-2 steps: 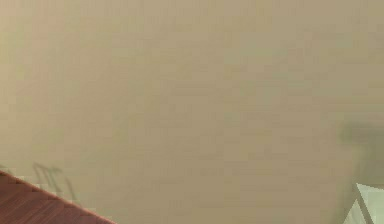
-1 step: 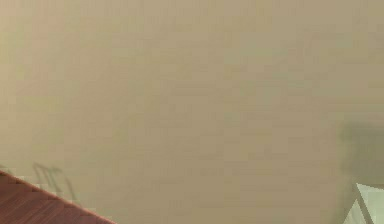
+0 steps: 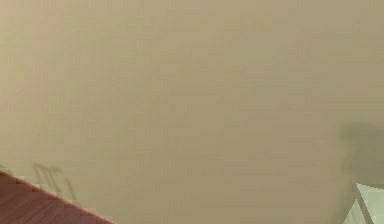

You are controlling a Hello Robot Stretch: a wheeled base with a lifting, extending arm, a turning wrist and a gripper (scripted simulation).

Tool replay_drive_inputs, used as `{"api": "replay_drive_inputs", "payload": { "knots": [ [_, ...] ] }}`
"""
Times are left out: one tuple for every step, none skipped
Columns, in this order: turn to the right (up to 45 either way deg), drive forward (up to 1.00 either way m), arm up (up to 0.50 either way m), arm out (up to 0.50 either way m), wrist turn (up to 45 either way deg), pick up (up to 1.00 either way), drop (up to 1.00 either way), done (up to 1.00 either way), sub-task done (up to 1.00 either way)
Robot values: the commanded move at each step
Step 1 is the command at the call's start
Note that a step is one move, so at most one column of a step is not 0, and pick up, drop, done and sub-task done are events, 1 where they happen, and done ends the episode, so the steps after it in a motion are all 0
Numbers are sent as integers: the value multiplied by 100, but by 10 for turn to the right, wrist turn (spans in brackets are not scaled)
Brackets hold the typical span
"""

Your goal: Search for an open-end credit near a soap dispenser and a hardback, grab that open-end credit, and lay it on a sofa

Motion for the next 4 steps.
{"api": "replay_drive_inputs", "payload": {
  "knots": [
    [0,0,0,0,450,0,0,0,0],
    [0,0,0,0,450,0,0,0,0],
    [0,0,0,0,450,0,0,0,0],
    [0,0,0,0,270,0,0,0,0]
  ]
}}
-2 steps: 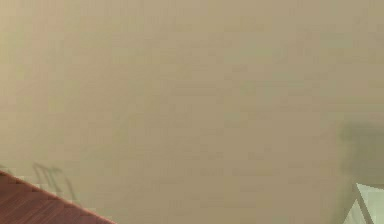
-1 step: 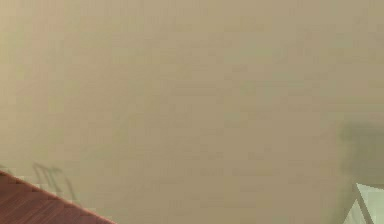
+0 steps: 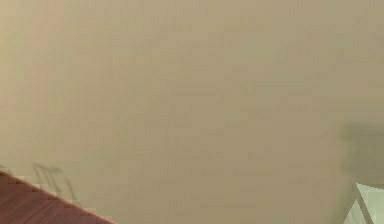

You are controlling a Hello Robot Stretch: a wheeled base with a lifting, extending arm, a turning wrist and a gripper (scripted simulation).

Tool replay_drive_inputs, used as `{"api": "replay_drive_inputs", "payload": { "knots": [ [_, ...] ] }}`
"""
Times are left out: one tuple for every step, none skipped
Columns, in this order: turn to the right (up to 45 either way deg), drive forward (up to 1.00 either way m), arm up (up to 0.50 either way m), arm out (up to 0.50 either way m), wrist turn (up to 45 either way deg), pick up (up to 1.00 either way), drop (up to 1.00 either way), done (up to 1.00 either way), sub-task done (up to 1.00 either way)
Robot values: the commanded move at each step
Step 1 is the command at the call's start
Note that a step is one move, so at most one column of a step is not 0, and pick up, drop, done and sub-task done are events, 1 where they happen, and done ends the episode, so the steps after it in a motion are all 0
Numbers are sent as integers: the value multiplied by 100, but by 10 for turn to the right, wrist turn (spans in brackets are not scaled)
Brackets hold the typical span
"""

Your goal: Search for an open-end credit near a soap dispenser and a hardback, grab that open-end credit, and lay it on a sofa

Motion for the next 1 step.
{"api": "replay_drive_inputs", "payload": {
  "knots": [
    [0,0,-16,0,0,0,0,0,0]
  ]
}}
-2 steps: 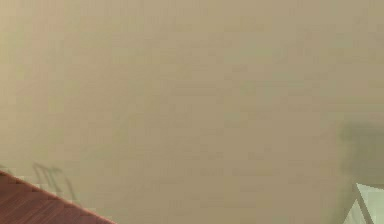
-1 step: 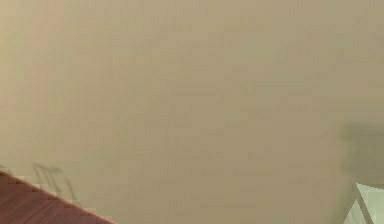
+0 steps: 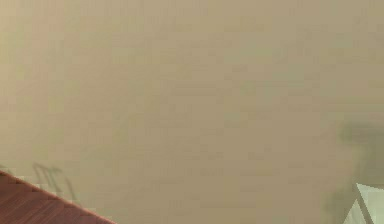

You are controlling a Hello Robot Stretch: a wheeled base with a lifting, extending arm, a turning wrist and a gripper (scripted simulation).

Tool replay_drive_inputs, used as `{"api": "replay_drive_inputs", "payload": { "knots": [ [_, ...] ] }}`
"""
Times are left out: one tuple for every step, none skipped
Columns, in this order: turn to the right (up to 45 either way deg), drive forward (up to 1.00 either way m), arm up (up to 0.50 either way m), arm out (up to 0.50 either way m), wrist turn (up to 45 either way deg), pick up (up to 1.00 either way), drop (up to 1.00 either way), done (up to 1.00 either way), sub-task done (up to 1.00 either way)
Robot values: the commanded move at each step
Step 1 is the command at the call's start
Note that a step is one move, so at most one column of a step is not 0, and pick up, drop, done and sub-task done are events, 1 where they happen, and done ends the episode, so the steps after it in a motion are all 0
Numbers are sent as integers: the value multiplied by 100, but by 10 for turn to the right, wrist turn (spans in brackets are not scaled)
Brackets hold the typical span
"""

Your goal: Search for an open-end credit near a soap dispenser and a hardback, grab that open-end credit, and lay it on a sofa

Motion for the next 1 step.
{"api": "replay_drive_inputs", "payload": {
  "knots": [
    [0,0,0,0,0,100,0,0,0]
  ]
}}
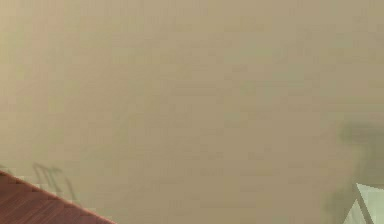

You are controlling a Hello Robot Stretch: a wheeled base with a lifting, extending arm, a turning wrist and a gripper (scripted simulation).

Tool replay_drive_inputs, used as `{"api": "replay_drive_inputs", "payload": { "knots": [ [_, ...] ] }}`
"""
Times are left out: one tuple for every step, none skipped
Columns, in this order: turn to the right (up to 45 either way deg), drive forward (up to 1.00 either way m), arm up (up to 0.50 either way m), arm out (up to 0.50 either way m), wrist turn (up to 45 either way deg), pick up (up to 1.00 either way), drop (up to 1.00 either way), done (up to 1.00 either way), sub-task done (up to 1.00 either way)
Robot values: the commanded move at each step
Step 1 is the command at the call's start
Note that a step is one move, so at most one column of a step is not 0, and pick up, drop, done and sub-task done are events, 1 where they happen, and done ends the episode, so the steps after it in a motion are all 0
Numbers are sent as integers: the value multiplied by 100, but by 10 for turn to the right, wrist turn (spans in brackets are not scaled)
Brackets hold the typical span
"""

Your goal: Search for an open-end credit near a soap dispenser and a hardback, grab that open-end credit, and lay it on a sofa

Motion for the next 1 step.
{"api": "replay_drive_inputs", "payload": {
  "knots": [
    [0,0,10,0,0,0,0,0,0]
  ]
}}
